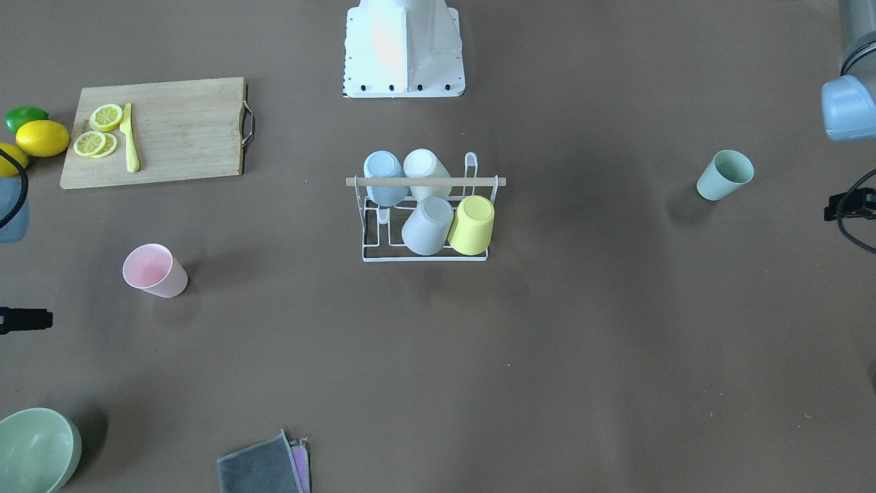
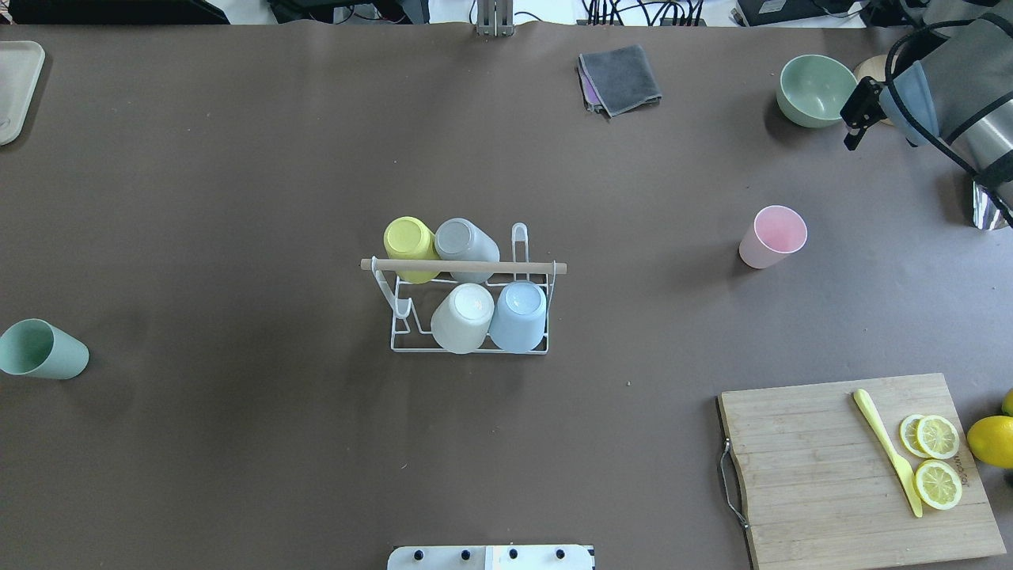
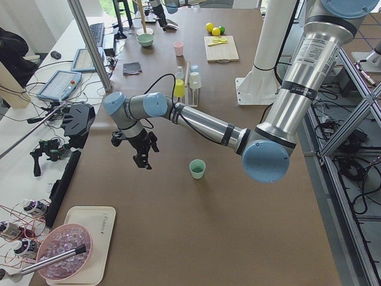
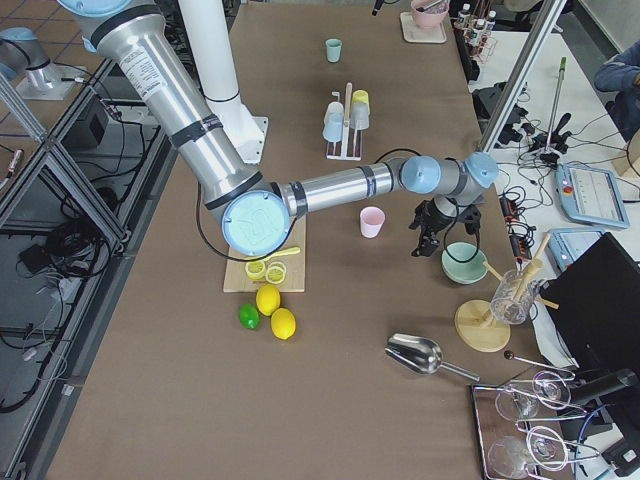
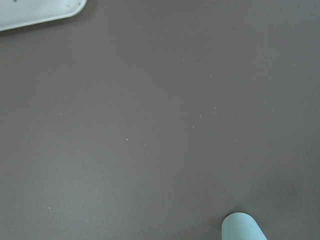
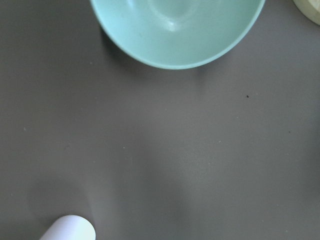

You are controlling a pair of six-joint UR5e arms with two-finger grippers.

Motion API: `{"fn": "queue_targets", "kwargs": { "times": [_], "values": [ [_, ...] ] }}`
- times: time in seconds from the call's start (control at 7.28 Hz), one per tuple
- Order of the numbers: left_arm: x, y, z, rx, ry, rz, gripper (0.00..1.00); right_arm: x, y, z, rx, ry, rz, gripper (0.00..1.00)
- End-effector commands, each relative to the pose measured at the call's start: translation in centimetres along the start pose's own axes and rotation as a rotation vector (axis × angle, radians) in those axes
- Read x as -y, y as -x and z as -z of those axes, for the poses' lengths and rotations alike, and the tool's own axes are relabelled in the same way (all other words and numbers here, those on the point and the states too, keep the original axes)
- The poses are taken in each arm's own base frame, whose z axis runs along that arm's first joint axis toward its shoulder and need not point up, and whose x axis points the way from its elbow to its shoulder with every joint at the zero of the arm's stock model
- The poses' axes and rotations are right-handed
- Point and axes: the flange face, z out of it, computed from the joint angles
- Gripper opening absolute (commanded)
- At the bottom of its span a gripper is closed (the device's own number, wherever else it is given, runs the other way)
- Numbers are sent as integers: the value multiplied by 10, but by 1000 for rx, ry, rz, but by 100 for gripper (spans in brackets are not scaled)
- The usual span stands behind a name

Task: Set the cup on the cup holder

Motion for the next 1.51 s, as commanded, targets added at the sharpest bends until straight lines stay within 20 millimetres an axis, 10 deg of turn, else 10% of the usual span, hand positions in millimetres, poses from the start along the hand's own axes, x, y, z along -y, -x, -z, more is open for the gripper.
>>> {"fn": "queue_targets", "kwargs": {
  "times": [0.0,0.41,1.37],
  "values": [
    [28,-27,-18,5,52,-36,98,25,-39,-14,122,50,-211,100],
    [24,-49,-58,4,150,-74,98,41,-6,-19,115,28,-160,99],
    [9,-85,-117,19,319,-86,98,21,216,-23,-232,104,426,100]
  ]
}}
